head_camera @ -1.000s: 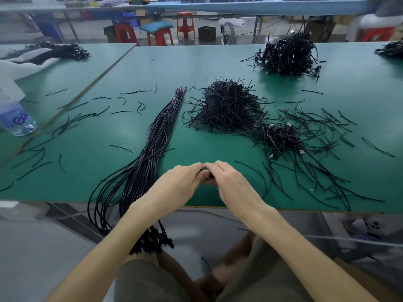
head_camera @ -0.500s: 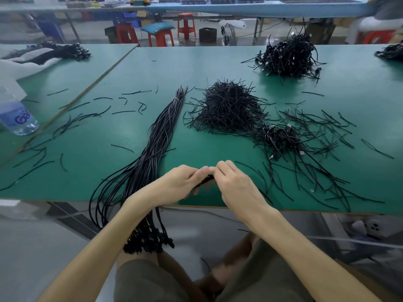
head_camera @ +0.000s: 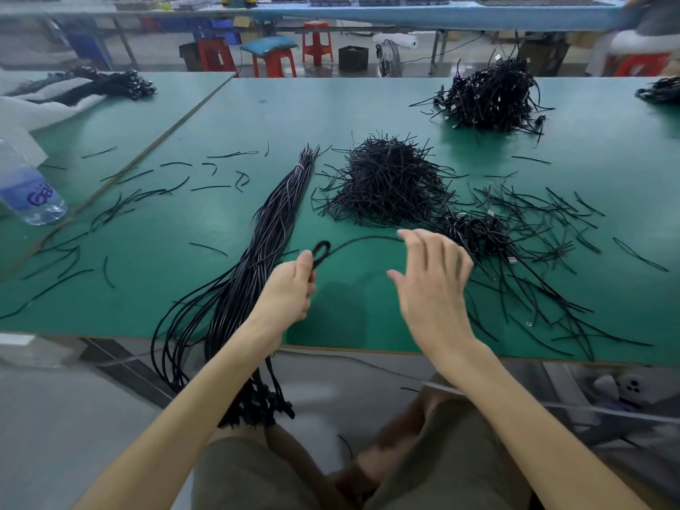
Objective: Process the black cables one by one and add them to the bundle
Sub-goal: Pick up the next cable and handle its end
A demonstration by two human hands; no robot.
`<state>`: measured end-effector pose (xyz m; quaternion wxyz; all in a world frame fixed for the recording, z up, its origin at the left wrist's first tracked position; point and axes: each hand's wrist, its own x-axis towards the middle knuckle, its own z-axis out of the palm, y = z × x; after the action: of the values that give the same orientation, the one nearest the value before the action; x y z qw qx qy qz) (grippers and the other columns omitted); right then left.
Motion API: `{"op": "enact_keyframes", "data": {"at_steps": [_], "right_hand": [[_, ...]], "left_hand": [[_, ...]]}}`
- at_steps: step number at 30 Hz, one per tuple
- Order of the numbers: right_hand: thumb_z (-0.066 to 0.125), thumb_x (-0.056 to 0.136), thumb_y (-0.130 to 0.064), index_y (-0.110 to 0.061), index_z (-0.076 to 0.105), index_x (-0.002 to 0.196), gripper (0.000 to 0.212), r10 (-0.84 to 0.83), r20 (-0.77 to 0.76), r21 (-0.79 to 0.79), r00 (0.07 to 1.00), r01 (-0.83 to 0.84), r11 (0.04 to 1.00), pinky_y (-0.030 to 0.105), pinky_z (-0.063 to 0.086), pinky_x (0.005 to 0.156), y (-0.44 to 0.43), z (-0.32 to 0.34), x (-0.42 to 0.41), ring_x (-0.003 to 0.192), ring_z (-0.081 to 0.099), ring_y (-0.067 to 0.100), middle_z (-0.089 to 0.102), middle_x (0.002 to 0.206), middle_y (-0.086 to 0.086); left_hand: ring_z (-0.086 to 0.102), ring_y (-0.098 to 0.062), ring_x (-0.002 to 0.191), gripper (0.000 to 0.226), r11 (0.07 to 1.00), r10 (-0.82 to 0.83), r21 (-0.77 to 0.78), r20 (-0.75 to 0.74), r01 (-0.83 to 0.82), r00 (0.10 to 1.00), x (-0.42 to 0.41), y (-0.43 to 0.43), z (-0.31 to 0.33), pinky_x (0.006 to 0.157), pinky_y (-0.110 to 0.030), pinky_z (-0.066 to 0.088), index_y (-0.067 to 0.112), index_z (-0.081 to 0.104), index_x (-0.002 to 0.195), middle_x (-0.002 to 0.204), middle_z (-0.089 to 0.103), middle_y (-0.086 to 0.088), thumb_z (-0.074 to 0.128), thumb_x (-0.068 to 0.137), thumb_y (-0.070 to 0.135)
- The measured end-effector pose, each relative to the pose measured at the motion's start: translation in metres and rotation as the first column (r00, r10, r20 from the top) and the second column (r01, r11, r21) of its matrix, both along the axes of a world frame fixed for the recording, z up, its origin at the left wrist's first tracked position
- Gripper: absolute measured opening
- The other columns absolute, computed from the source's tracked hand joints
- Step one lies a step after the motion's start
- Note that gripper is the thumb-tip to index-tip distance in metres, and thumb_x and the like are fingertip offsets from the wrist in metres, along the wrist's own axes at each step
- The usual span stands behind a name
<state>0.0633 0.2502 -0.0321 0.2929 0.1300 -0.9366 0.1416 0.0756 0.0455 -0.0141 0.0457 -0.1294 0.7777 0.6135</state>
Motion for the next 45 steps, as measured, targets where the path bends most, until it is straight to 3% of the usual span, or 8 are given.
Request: {"op": "enact_keyframes", "data": {"at_steps": [3,7,14,19,25,32,41,45], "right_hand": [[0.073,0.091,-0.031,-0.008,0.051,0.132,0.052,-0.108,0.222,-0.124,0.969,0.138,0.983,0.043,0.029,0.102,0.019,-0.001,-0.008,0.12,0.044,0.03,0.052,0.127,0.01],[0.062,0.097,-0.044,-0.019,0.061,0.111,0.028,-0.205,0.466,-0.028,0.861,0.245,0.969,0.044,0.026,0.098,0.031,-0.01,-0.015,0.118,0.037,0.029,0.051,0.119,0.007],[0.052,0.104,-0.027,-0.016,0.063,0.103,0.015,-0.177,0.406,-0.012,0.896,0.199,0.98,0.037,0.018,0.085,0.023,-0.01,-0.022,0.107,0.036,0.025,0.053,0.109,0.004],[0.059,0.102,-0.02,-0.017,0.057,0.095,0.008,0.043,0.307,-0.263,0.951,0.041,0.964,0.033,0.021,0.084,0.009,-0.001,-0.016,0.097,0.04,0.018,0.059,0.095,-0.005],[0.07,0.095,-0.021,-0.02,0.06,0.088,0.013,0.497,0.353,-0.771,0.793,-0.054,0.635,0.016,0.045,0.069,-0.027,0.011,0.01,0.07,0.057,0.003,0.066,0.078,-0.005],[0.073,0.093,-0.024,-0.013,0.055,0.091,0.021,0.553,0.354,-0.932,0.754,0.232,0.279,0.023,0.045,0.058,-0.041,0.007,0.012,0.058,0.056,0.007,0.065,0.077,0.004],[0.076,0.091,-0.025,-0.005,0.055,0.093,0.029,0.677,0.367,-0.927,0.638,0.315,0.205,0.024,0.042,0.054,-0.029,0.013,0.01,0.053,0.047,0.009,0.061,0.065,0.0],[0.078,0.088,-0.024,0.0,0.056,0.107,0.038,0.728,0.305,-0.947,0.615,0.274,0.165,0.023,0.042,0.054,-0.028,0.016,0.012,0.059,0.049,0.013,0.065,0.073,0.007]], "left_hand": [[0.023,-0.008,0.043,0.041,0.991,0.089,0.104,-0.014,-0.087,0.996,0.002,-0.006,-0.002,0.038,-0.02,0.021,0.016,0.046,0.082,0.052,0.032,0.012,0.031,0.111,0.041],[0.021,-0.01,0.045,0.041,0.988,0.069,0.137,-0.008,-0.067,0.998,0.003,-0.002,-0.003,0.041,-0.023,0.019,0.016,0.045,0.083,0.055,0.032,0.01,0.032,0.111,0.042],[0.023,-0.011,0.046,0.04,0.988,-0.004,0.156,0.024,0.0,1.0,0.005,0.017,0.0,0.044,-0.025,0.021,0.014,0.047,0.086,0.055,0.034,0.009,0.032,0.111,0.04],[0.022,-0.011,0.046,0.04,0.987,-0.021,0.163,0.032,0.015,0.999,0.008,0.024,-0.004,0.044,-0.025,0.02,0.015,0.046,0.085,0.057,0.033,0.009,0.032,0.111,0.041],[0.022,-0.007,0.039,0.042,0.996,-0.051,0.07,-0.059,0.056,0.997,0.007,0.032,-0.006,0.039,-0.021,0.02,0.016,0.042,0.077,0.051,0.03,0.013,0.032,0.112,0.038],[0.034,-0.004,0.043,0.044,0.977,-0.156,-0.182,-0.239,0.113,0.958,0.006,0.03,-0.011,0.051,-0.026,0.026,0.016,0.047,0.074,0.049,0.042,0.017,0.033,0.112,0.034],[0.025,-0.004,0.044,0.047,0.97,-0.241,-0.068,-0.227,0.232,0.944,0.008,0.028,-0.008,0.042,-0.017,0.022,0.014,0.046,0.074,0.051,0.035,0.015,0.032,0.111,0.04],[0.019,-0.009,0.045,0.046,0.959,-0.226,0.156,-0.077,0.235,0.971,0.008,0.025,0.0,0.041,-0.02,0.019,0.019,0.044,0.071,0.055,0.027,0.01,0.035,0.111,0.04]]}}
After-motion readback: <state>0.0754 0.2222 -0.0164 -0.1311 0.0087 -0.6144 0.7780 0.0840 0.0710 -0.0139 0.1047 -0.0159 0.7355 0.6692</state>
